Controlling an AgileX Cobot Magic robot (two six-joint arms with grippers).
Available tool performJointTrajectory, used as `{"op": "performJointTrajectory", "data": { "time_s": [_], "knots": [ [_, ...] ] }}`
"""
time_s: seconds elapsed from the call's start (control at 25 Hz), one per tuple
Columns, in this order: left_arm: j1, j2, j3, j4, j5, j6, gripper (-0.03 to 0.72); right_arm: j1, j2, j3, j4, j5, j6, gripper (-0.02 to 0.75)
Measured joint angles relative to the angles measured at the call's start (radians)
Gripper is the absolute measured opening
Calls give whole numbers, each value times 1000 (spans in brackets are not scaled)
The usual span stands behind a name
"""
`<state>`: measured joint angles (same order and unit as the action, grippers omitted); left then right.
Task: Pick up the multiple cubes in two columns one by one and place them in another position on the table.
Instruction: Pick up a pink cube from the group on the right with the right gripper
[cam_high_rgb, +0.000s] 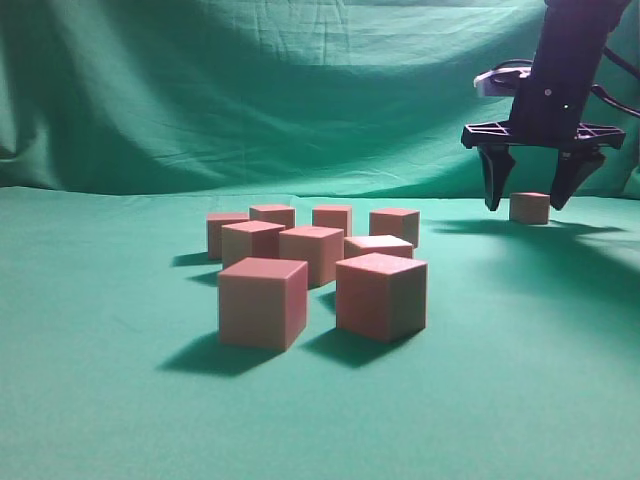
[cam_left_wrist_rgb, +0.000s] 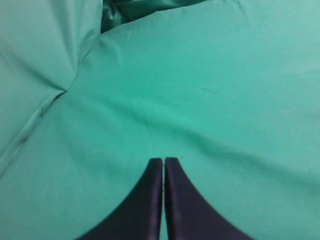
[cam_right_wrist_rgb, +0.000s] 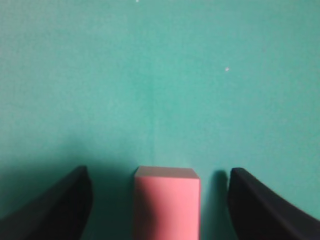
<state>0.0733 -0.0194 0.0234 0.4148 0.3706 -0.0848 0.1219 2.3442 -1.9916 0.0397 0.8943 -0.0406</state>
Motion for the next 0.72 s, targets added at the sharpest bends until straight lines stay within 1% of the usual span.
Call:
{"op": "performJointTrajectory", "data": {
  "time_s": [0.08, 0.24, 0.28, 0.32, 0.52, 0.72],
  "knots": [
    [0, 0, 0, 0, 0, 0, 0, 0, 0, -2, 0, -8, 0, 476],
    [0, 0, 0, 0, 0, 0, 0, 0, 0, -2, 2, -17, 0, 272],
    [0, 0, 0, 0, 0, 0, 0, 0, 0, -2, 2, -17, -2, 254],
    [0, 0, 0, 0, 0, 0, 0, 0, 0, -2, 2, -17, -3, 265],
    [0, 0, 0, 0, 0, 0, 0, -1, 0, -5, 0, -12, -8, 265],
    [0, 0, 0, 0, 0, 0, 0, -1, -26, -76, 24, 81, -11, 265]
  ]
}}
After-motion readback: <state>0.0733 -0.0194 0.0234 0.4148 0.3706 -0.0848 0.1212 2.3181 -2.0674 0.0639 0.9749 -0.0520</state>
